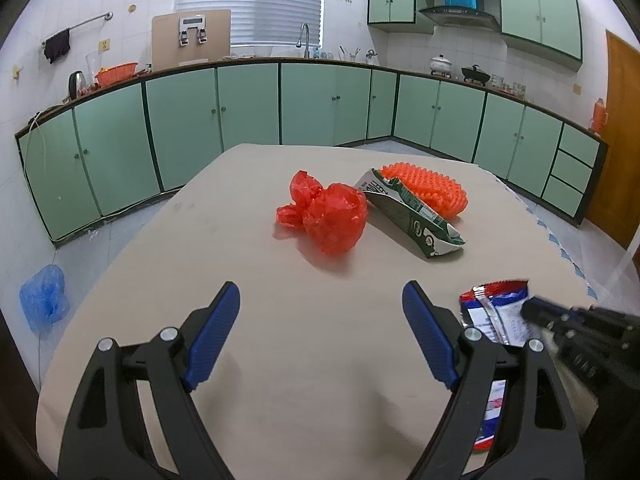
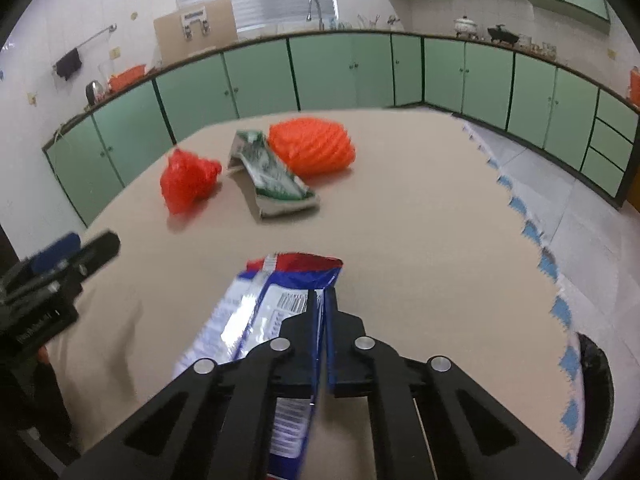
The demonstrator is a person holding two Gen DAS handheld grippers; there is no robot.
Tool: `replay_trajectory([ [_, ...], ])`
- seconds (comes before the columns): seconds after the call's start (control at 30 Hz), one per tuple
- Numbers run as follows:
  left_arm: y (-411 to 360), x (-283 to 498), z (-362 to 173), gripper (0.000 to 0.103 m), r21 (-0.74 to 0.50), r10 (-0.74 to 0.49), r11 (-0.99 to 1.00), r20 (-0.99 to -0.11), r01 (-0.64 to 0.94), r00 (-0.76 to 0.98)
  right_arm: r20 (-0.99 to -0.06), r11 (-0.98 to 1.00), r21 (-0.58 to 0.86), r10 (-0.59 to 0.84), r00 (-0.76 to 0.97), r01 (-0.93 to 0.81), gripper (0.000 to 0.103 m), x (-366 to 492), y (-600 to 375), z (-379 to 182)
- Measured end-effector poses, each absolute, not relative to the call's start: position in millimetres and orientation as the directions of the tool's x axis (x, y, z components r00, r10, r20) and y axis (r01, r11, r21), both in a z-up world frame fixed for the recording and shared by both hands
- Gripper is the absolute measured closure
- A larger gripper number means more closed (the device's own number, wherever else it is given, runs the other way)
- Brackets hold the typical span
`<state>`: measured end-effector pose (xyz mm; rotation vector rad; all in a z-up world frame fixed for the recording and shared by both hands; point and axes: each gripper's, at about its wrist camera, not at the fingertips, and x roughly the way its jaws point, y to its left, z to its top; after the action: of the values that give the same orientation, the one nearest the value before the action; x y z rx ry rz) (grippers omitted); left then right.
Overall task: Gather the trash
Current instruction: 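Grasp the red plastic bag with the left tool while the right holds the wrapper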
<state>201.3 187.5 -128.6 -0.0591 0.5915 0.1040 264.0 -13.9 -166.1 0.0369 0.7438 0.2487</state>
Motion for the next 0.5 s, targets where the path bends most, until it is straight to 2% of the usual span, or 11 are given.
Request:
replay_trajectory([
  [0.5,192.6,263.3,-112.8,0.022,-0.028,0.103,0.989,-0.563,-0.144,0.82,-0.582,0.972,0.115,0.235,0.778,-0.207,0.101,298.2,-26.1,-122.7],
])
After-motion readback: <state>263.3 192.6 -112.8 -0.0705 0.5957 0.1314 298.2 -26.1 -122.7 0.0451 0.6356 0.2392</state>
